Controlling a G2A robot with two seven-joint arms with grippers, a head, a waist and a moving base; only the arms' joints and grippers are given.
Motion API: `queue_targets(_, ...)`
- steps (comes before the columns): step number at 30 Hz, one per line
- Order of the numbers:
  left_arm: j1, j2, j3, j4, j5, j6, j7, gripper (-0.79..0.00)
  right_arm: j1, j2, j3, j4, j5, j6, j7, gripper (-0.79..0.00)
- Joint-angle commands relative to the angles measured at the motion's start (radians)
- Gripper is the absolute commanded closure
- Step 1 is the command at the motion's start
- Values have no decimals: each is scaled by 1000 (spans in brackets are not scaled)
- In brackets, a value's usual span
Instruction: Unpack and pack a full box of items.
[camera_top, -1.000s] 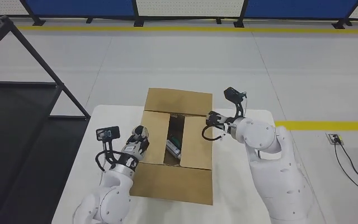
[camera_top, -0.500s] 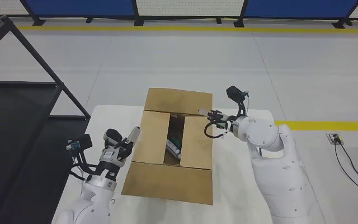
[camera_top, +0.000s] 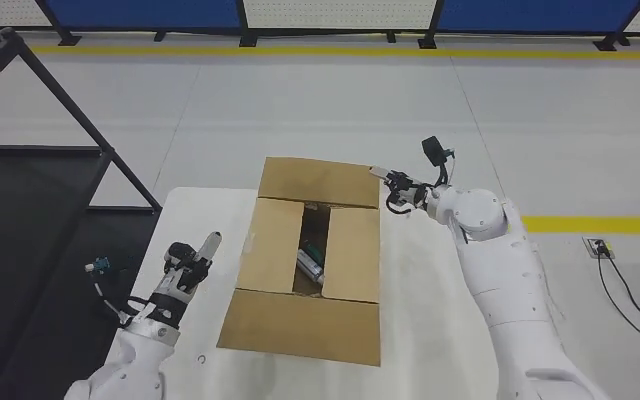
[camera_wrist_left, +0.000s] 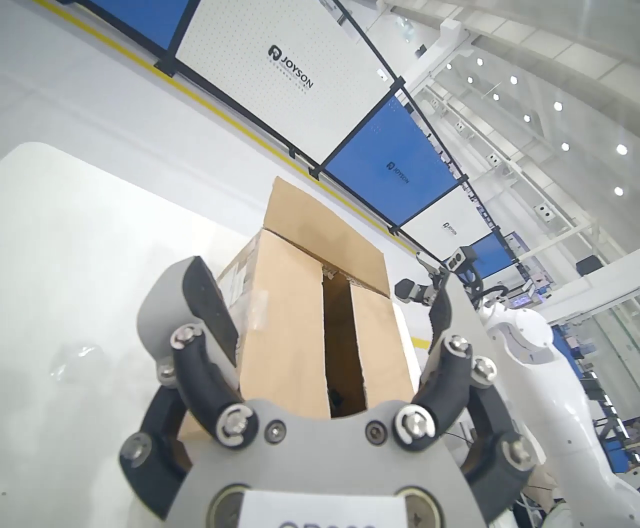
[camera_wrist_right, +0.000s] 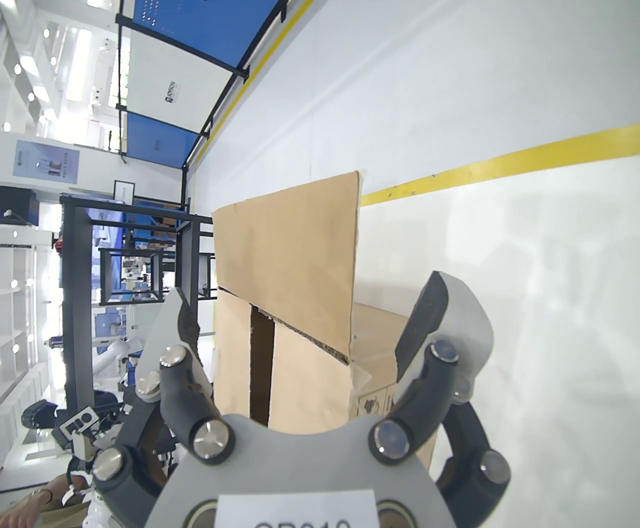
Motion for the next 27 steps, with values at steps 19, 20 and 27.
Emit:
queue_targets(19,136,34,-243,56,-354,-149,-353,-785,117,-7,-21,276,101,-200,-15,-785)
queue_targets(20,135,36,-234,64,-346,-150,-368,-785,109,-9,-21,267,115,-198,-22,-785)
queue_targets(27,114,58,-215,153,-295,-150,-515,-785,90,-13,-41,258,146,-216,-44,-785)
